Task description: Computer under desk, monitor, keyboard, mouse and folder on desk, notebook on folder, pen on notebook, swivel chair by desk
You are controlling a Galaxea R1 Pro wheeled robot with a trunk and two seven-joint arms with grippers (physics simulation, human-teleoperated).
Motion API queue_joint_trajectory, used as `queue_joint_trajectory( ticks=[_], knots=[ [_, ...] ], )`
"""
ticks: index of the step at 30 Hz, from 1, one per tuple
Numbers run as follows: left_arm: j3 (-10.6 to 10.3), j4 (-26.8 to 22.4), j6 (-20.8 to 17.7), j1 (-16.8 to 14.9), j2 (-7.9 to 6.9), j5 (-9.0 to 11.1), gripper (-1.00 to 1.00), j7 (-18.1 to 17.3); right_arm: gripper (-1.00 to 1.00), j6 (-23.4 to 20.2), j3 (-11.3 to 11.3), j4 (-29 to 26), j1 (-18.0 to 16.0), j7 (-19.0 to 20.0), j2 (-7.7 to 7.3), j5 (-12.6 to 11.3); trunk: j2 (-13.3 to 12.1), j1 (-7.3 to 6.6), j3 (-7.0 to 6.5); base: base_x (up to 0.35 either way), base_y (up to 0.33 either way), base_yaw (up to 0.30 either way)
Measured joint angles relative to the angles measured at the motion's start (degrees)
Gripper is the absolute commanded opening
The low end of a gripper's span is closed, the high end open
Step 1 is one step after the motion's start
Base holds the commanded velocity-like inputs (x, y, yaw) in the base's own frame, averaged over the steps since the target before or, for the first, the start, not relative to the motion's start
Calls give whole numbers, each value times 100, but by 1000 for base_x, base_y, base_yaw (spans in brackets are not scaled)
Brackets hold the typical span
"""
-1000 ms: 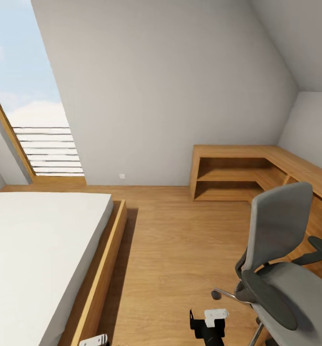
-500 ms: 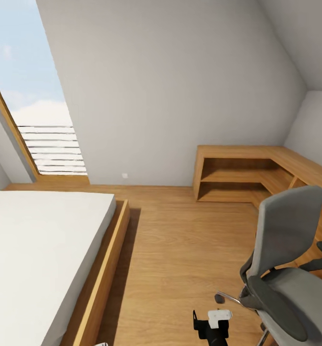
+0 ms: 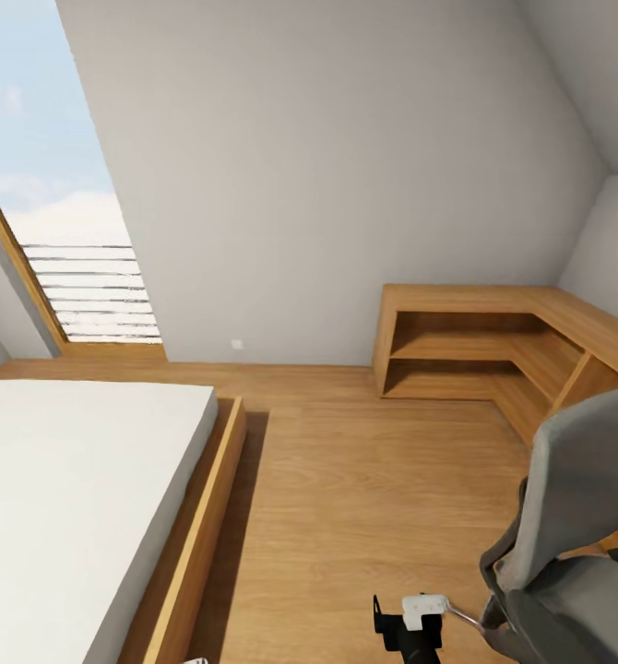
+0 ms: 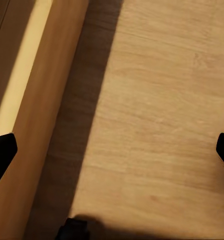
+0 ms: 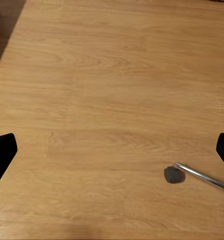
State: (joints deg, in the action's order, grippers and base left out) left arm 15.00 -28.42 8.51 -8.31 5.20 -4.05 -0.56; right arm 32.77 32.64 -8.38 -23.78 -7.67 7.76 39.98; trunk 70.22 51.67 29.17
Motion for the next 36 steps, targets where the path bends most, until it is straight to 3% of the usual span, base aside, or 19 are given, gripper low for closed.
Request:
queue_joint_trajectory(
  ticks=[22, 36],
  knots=[
    [-4, 1, 1, 0, 1, -3, 100, 0, 100, 0, -1, -1, 0, -1, -4, 1, 0, 2, 0, 83, 50, 0],
    [-5, 1, 1, 0, 1, -8, 100, 0, 100, 0, 0, -1, 0, -1, -4, 1, 0, 0, 0, 299, 0, 0]
  ],
)
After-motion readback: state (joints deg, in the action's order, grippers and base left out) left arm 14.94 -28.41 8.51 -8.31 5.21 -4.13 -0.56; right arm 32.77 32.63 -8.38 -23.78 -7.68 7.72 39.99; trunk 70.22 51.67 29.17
